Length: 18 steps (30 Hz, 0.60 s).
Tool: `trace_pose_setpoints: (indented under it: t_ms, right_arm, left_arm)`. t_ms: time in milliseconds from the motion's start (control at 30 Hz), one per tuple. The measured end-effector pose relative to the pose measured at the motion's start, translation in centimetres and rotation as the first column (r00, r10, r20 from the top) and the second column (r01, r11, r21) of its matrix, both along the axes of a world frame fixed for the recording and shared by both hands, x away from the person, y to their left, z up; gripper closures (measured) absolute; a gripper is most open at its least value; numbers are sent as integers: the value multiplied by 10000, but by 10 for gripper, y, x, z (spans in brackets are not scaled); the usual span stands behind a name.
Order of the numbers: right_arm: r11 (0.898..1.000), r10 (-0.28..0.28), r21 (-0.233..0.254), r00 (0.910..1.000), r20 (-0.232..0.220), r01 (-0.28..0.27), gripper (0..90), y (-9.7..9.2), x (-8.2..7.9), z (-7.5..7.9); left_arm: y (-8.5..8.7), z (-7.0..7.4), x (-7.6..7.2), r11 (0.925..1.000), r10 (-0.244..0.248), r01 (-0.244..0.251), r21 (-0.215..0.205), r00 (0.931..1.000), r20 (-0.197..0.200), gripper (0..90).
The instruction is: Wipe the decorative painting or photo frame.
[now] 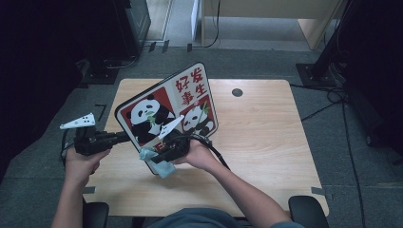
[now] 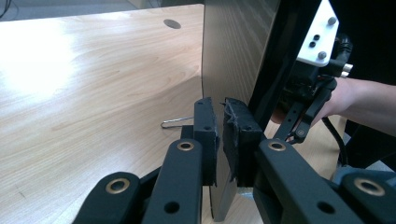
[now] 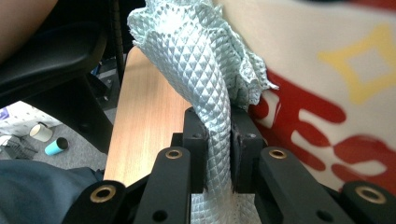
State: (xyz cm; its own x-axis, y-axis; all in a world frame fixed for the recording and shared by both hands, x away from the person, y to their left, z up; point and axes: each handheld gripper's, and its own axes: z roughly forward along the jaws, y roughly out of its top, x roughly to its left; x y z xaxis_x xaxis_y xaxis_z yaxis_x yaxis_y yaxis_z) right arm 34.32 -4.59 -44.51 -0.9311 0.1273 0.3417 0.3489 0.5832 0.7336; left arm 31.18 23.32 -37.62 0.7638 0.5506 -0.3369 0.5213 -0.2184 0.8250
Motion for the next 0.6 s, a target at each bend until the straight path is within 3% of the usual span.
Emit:
trace_pose_setpoints:
  t_ms: [267, 600]
  right_arm:
    - [9999, -122, 21, 9999, 25, 122, 799, -4, -4, -16]
    - [9994, 75, -342, 9999, 107, -72, 800, -5, -7, -30]
  left_arm:
    - [1, -3, 0, 9999, 56, -56, -103, 10000, -42, 836]
    - [0, -6, 0, 10000, 12, -12, -5, 10000, -67, 834]
